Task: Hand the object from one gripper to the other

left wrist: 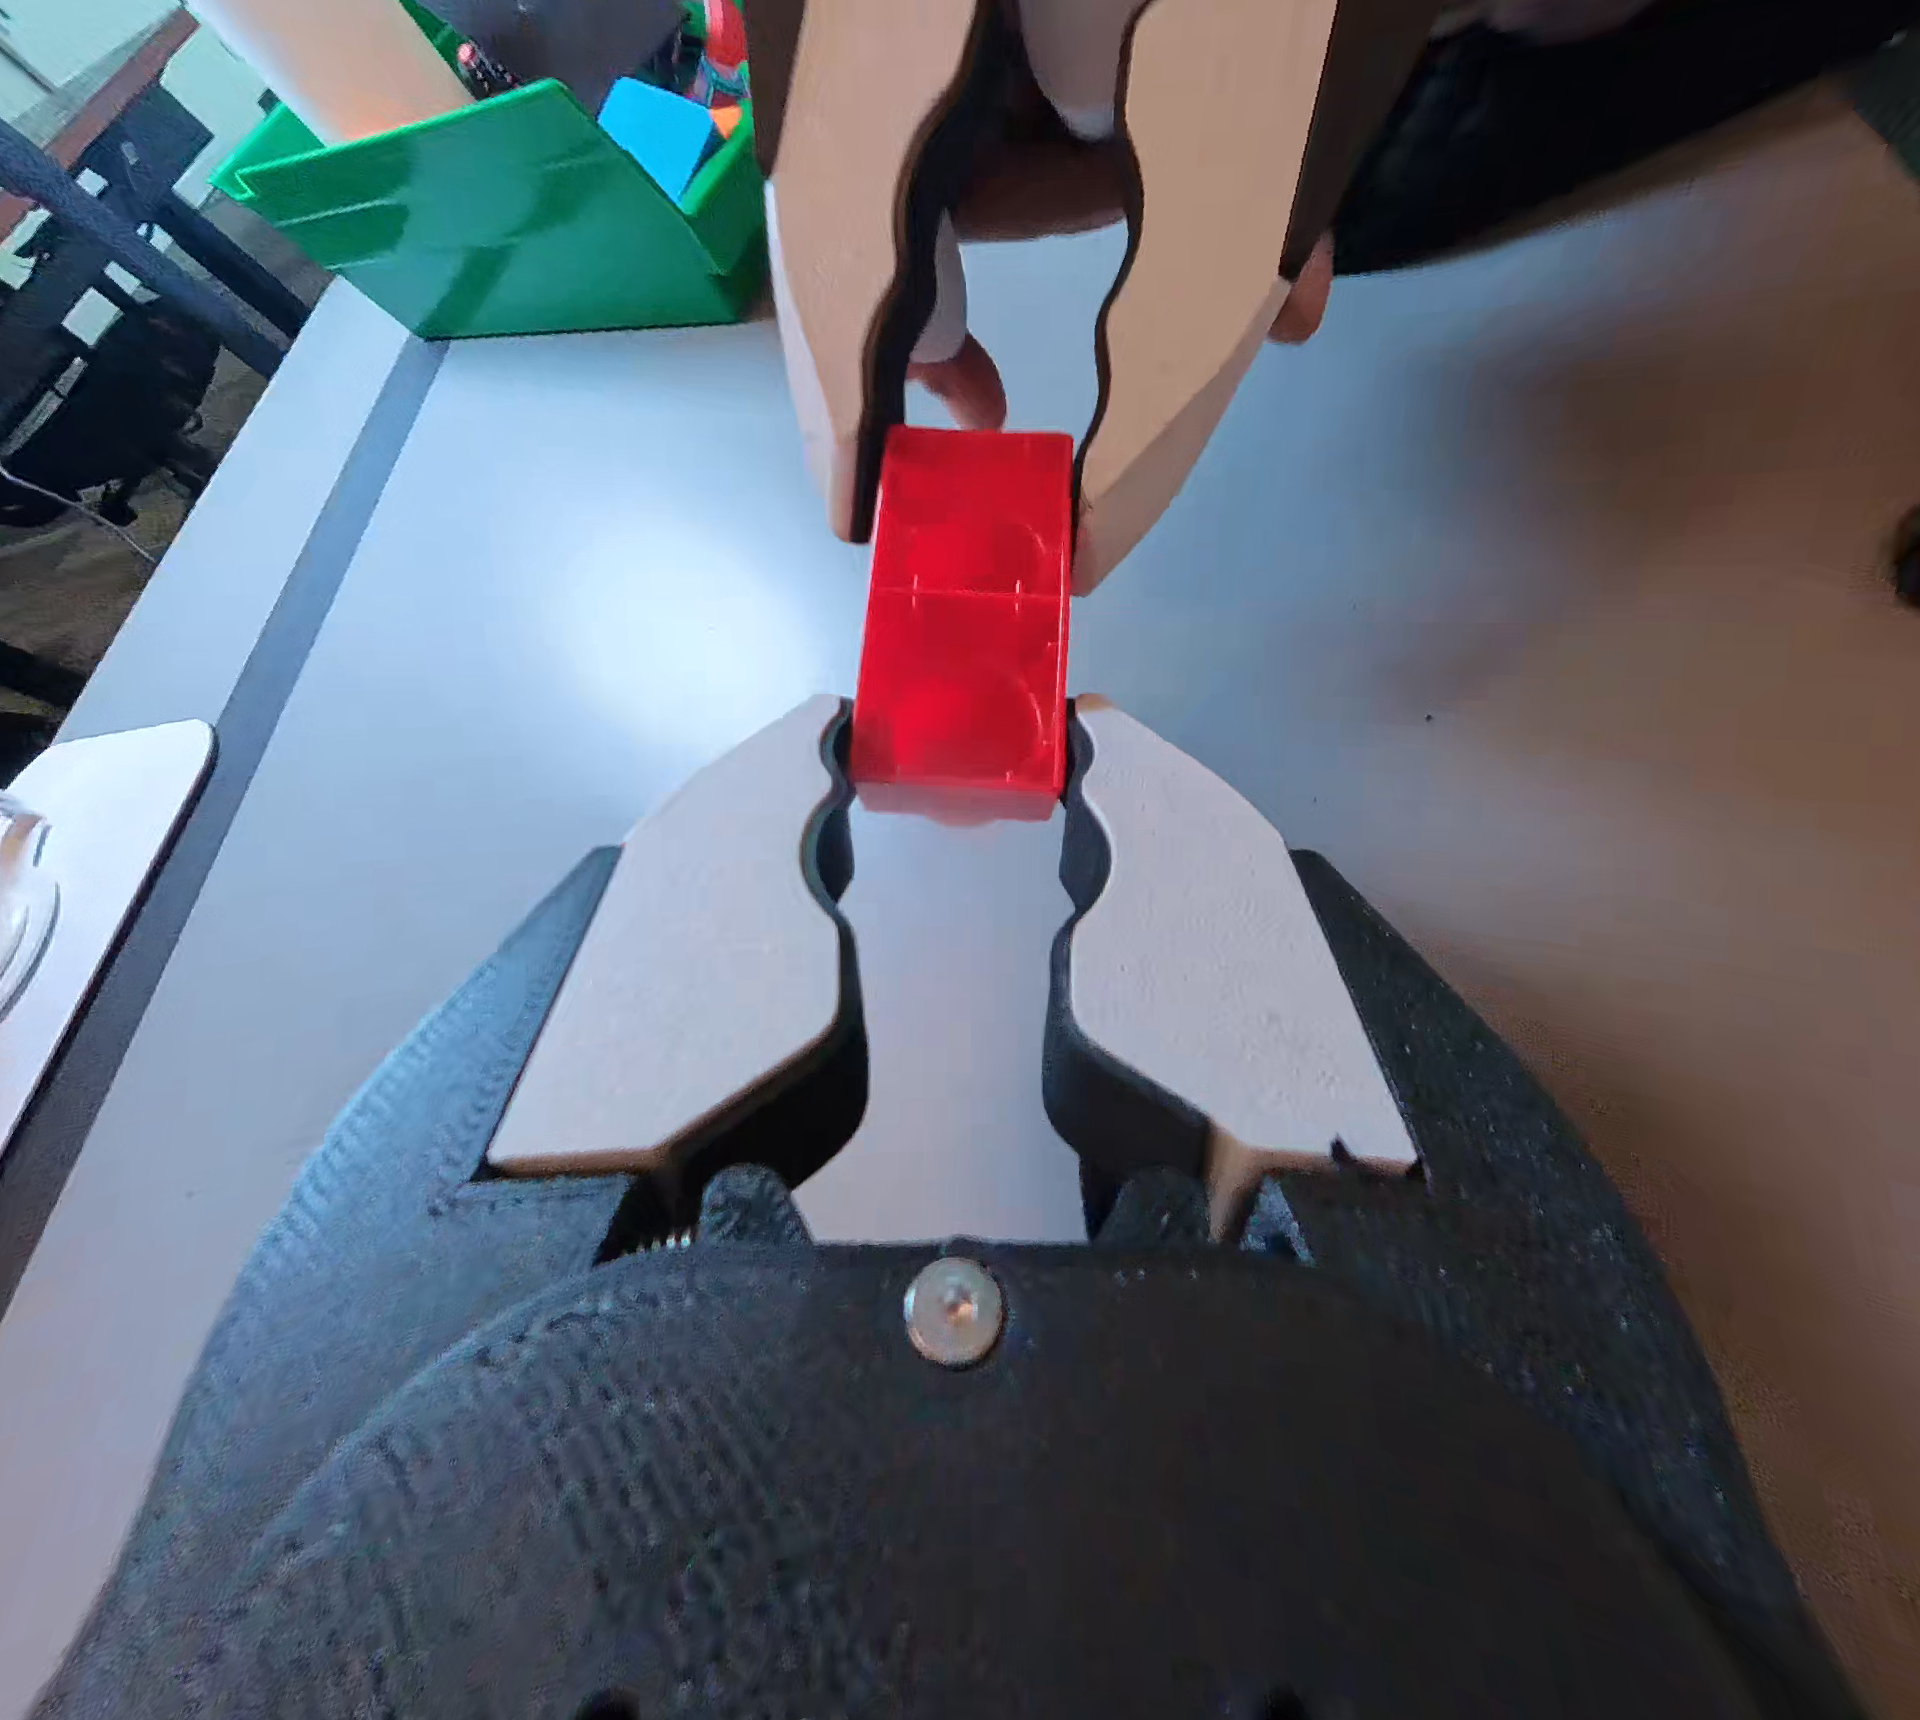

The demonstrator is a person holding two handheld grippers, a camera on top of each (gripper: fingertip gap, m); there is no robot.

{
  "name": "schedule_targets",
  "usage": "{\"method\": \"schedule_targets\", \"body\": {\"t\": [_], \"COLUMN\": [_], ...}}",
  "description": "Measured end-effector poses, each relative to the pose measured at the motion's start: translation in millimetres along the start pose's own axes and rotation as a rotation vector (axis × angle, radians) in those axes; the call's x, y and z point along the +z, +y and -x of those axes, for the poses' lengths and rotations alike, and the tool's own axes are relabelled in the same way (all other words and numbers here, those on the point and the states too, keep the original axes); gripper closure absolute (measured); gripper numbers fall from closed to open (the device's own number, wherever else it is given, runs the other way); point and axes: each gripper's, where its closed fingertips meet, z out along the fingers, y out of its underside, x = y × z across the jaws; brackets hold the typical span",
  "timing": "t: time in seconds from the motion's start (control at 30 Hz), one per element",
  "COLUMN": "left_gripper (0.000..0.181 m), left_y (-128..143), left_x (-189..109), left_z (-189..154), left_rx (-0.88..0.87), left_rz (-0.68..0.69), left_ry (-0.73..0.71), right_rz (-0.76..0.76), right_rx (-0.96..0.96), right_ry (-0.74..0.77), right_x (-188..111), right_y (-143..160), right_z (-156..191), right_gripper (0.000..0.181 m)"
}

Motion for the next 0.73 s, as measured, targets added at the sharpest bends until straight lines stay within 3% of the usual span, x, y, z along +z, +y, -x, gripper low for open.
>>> {"method": "schedule_targets", "body": {"t": [0.03, 0.2, 0.3, 0.4, 0.43, 0.53, 0.57, 0.73], "left_gripper": [0.144, 0.144, 0.144, 0.144, 0.145, 0.144, 0.144, 0.136], "left_y": [-1.3, -40.3, -65.3, -72.5, -73.1, -68.5, -67.3, -35.9], "left_x": [-0.1, -24.0, -44.7, -49.4, -48.0, -34.5, -31.1, -18.5], "left_z": [1.0, 16.7, 23.9, 22.8, 20.7, 7.1, 3.8, 18.4], "left_rx": [-0.009, -0.231, -0.402, -0.460, -0.472, -0.441, -0.436, -0.363], "left_rz": [-0.006, -0.332, -0.586, -0.675, -0.683, -0.614, -0.591, -0.364], "left_ry": [-0.003, 0.029, 0.097, 0.137, 0.150, 0.191, 0.200, 0.078], "right_rz": [-0.041, -0.559, -0.650, -0.698, -0.715, -0.768, -0.749, -0.429], "right_rx": [-0.005, 0.337, 0.459, 0.539, 0.559, 0.552, 0.525, 0.338], "right_ry": [0.009, -0.064, -0.139, -0.250, -0.270, -0.258, -0.256, -0.051], "right_x": [-3.0, -49.7, -53.1, -41.3, -37.5, -38.2, -38.6, -20.4], "right_y": [-4.6, -60.6, -61.4, -66.0, -68.7, -76.2, -76.0, -42.3], "right_z": [-1.7, -28.9, -33.3, -19.4, -15.2, -11.0, -10.1, -21.0], "right_gripper": [0.144, 0.135, 0.122, 0.116, 0.118, 0.152, 0.152, 0.153]}}
